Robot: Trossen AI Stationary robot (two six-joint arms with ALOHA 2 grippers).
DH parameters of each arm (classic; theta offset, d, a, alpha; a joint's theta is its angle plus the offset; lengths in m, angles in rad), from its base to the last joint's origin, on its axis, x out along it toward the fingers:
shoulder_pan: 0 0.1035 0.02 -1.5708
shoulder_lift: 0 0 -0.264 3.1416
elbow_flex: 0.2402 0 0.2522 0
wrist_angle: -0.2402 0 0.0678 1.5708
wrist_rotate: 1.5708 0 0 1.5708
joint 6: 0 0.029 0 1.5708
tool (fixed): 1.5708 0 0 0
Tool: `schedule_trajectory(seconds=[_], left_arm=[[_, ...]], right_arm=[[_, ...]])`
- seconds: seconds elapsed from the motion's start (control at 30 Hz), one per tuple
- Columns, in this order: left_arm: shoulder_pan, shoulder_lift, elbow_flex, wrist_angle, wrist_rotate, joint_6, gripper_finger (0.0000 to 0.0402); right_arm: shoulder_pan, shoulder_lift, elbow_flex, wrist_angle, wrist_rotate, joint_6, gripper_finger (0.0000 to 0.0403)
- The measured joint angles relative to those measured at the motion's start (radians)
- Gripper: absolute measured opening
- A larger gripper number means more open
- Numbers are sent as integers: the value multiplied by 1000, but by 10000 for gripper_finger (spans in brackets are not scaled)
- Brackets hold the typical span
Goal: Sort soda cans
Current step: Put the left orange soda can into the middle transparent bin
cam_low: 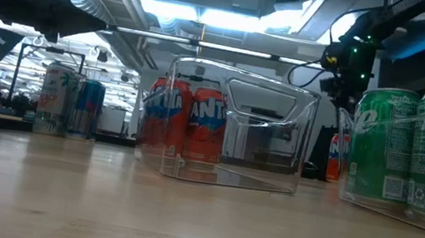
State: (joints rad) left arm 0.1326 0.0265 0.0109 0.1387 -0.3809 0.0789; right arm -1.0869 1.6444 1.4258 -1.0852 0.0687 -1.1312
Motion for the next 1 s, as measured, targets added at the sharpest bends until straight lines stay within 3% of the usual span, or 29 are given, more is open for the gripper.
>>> schedule_trajectory(seconds=[0.23,0.43,0.67,1.0], left_arm=[[0,0,0,0,0,3,0],[0,0,0,0,0,1,0],[0,0,0,4,0,0,0],[0,0,0,9,0,3,0]], right_arm=[[0,0,1,-16,14,0,392],[0,-2,-58,12,17,1,372],[-7,-4,-144,148,36,0,397],[-7,5,-143,149,32,0,399]])
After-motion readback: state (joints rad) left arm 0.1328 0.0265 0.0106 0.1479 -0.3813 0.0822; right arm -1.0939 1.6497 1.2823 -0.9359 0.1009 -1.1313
